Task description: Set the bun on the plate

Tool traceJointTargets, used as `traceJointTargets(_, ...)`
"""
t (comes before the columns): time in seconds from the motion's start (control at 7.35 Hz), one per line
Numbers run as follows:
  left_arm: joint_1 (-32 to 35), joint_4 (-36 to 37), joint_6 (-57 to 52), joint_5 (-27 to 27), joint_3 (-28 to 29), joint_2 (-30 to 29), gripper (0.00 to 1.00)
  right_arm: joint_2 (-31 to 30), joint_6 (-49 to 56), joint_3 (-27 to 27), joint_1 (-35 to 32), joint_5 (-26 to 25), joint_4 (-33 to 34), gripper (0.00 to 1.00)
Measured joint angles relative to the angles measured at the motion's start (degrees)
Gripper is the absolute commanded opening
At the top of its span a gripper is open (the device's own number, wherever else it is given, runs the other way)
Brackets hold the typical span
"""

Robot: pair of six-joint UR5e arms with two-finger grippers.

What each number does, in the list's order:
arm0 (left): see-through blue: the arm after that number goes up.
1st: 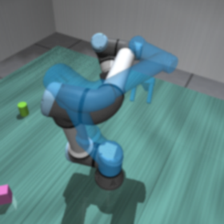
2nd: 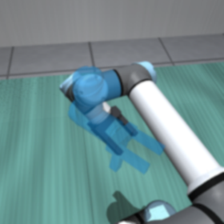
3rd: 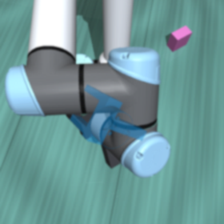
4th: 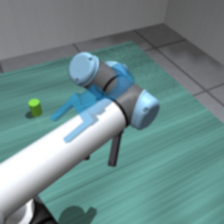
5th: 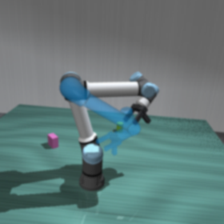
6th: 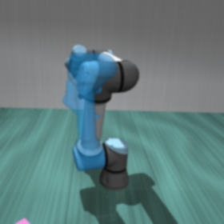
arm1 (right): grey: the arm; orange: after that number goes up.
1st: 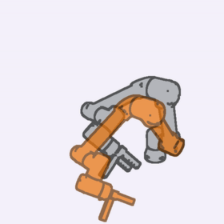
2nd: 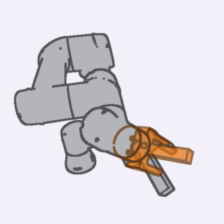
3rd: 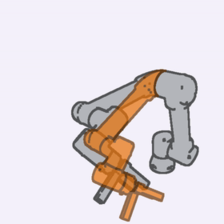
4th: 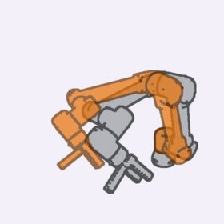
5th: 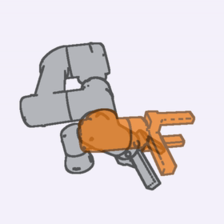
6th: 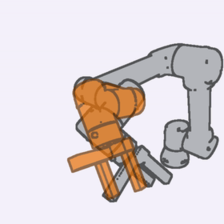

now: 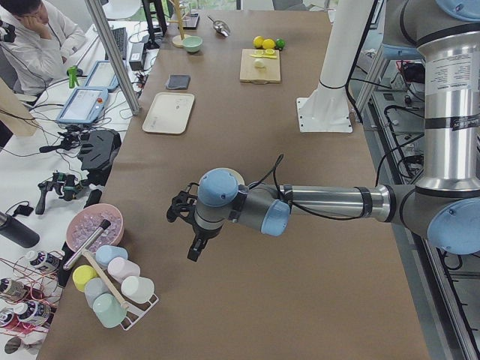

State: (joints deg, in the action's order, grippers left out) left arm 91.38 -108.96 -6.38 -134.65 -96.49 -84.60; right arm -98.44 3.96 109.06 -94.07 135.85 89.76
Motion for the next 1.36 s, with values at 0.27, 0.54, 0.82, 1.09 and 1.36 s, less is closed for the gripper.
traceJointTargets(0.27,0.0,-0.4,0.0,-0.4,-0.1,-0.2,0.98,-0.5,0.0,-1.1,-0.7,1.2,-5.5,1.00)
traceJointTargets(0.54,0.1,-0.6,-0.3,-4.2,-0.1,0.2,0.98,-2.2,0.4,-1.8,-1.0,3.7,-9.4,1.00)
traceJointTargets(0.82,0.1,-0.6,0.0,-5.9,-0.3,0.1,0.98,-4.4,0.6,-2.5,-1.0,5.0,-12.1,1.00)
traceJointTargets(1.09,-0.2,-0.6,0.8,-5.8,0.3,-0.2,0.98,-5.4,-1.1,-2.4,-0.5,4.2,-12.7,1.00)
traceJointTargets(1.36,-2.3,-0.7,4.0,-5.8,2.4,-0.3,0.98,-5.2,-5.9,-2.3,4.3,3.4,-15.0,1.00)
